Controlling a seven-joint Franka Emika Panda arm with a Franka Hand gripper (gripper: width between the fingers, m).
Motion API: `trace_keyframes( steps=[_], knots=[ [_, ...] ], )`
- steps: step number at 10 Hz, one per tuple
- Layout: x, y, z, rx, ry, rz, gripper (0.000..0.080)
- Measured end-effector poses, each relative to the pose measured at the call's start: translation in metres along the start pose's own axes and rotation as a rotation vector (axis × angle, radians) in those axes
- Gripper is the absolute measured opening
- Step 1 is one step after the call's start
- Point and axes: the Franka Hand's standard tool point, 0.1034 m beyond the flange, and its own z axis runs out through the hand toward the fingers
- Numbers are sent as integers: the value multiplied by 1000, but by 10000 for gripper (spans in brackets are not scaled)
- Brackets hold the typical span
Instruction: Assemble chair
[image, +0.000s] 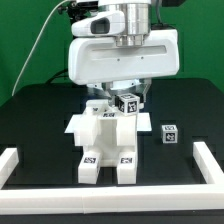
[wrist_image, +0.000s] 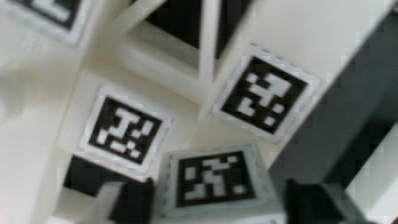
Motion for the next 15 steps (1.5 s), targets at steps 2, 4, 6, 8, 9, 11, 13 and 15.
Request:
trace_keyframes(
  steps=[2,4,6,8,9,11,13,15],
  knots=[
    [0,0,0,2,0,115,282],
    [0,-1,0,4,1,213,282],
    [0,-1,0,6,2,337,282],
    [2,3,-1,23,19,591,284],
    [3,1,0,32,20,760,284],
    [4,-3,2,61,23,1044,284],
    [4,-4,2,63,23,1050,284],
    [4,-4,2,61,21,998,540]
  ],
)
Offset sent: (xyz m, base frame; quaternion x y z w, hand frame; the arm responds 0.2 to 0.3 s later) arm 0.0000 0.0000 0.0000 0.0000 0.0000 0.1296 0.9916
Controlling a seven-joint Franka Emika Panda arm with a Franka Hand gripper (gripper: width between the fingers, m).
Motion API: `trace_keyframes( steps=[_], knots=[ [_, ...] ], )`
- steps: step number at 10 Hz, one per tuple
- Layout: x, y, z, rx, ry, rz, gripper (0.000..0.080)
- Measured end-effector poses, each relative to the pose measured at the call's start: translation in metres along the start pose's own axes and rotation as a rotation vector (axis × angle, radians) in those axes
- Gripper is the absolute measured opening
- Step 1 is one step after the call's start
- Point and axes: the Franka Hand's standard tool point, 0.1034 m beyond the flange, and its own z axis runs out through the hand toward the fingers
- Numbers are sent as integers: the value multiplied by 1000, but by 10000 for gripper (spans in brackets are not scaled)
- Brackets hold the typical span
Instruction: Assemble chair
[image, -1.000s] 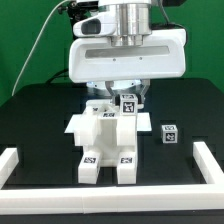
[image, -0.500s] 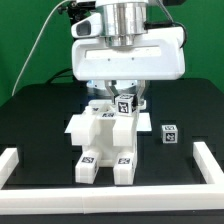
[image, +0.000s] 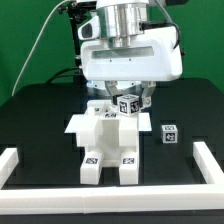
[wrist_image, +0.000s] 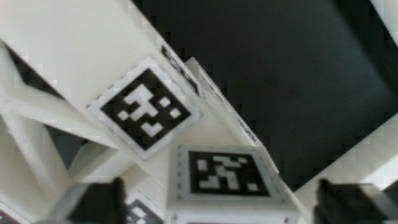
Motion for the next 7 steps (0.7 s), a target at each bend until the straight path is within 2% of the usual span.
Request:
trace_keyframes(
  steps=[1,2,4,7],
  knots=[
    [-1,0,0,-17,-24,-228,616],
    [1,1,-2,-19,-45,-367,639],
    [-5,-1,-2,-45,-56,-638,648],
    [-2,1,-2,-46,-60,-856,648]
  ],
)
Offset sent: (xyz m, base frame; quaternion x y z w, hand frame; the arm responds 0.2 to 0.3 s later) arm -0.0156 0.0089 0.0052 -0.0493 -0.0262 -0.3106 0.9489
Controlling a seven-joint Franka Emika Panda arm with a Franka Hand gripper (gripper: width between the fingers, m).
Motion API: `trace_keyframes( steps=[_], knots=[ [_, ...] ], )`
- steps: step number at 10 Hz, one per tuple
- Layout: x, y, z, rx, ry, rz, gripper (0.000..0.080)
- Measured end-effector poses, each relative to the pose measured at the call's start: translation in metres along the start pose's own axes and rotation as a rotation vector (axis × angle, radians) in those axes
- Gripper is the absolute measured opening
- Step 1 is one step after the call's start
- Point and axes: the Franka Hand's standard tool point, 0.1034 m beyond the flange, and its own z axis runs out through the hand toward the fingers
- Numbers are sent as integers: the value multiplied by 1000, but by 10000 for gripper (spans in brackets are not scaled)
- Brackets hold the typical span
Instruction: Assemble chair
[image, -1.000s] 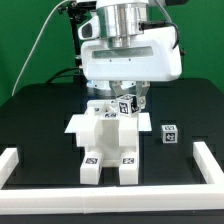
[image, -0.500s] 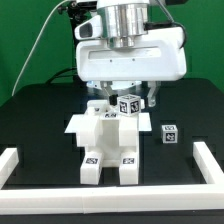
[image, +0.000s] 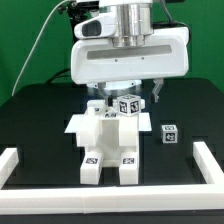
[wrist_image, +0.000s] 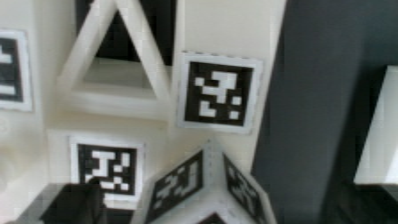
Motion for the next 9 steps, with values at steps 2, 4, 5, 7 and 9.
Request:
trace_keyframes(
  steps=[2,4,5,7,9],
  knots=[
    [3,3,-1,-9,2,-231,648],
    [3,3,-1,-11,1,-202,622],
    [3,3,-1,-10,1,-164,451],
    [3,3,-1,-9,2,-16,284],
    [3,3,-1,-8,3,143,284]
  ],
)
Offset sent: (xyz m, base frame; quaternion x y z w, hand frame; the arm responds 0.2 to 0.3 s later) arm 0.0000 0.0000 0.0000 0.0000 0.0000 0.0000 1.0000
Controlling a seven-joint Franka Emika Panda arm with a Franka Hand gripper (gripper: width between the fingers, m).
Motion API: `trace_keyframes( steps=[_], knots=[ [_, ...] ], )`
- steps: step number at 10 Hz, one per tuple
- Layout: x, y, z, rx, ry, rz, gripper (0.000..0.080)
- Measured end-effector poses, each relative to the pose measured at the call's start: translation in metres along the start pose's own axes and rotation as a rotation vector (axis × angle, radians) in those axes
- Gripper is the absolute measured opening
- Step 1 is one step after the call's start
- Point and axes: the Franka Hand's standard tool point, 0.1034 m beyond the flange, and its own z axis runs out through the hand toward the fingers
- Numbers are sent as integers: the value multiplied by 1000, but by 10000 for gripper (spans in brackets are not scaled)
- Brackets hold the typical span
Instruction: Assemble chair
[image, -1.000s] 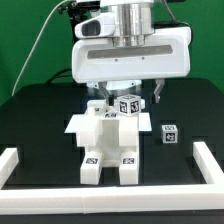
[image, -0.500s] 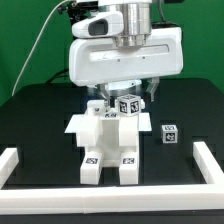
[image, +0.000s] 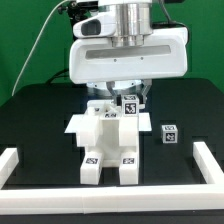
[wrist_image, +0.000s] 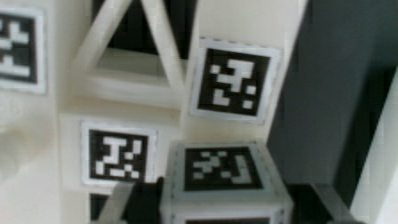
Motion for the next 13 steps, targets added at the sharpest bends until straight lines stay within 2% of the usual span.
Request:
trace_keyframes(
  steps=[1,3,5,7,9,10,11,12,13],
  knots=[
    [0,0,0,0,1,56,284],
    [5,-1,-1,9,40,360,284],
    [6,-5,0,32,53,665,284],
    [6,-6,1,47,56,790,284],
    [6,-6,1,46,56,746,284],
    [6,-6,1,42,51,706,414],
    [3,-7,1,34,13,498,557],
    [3,-9,0,29,-39,273,620],
    [5,-12,0,20,-36,176,620]
  ],
)
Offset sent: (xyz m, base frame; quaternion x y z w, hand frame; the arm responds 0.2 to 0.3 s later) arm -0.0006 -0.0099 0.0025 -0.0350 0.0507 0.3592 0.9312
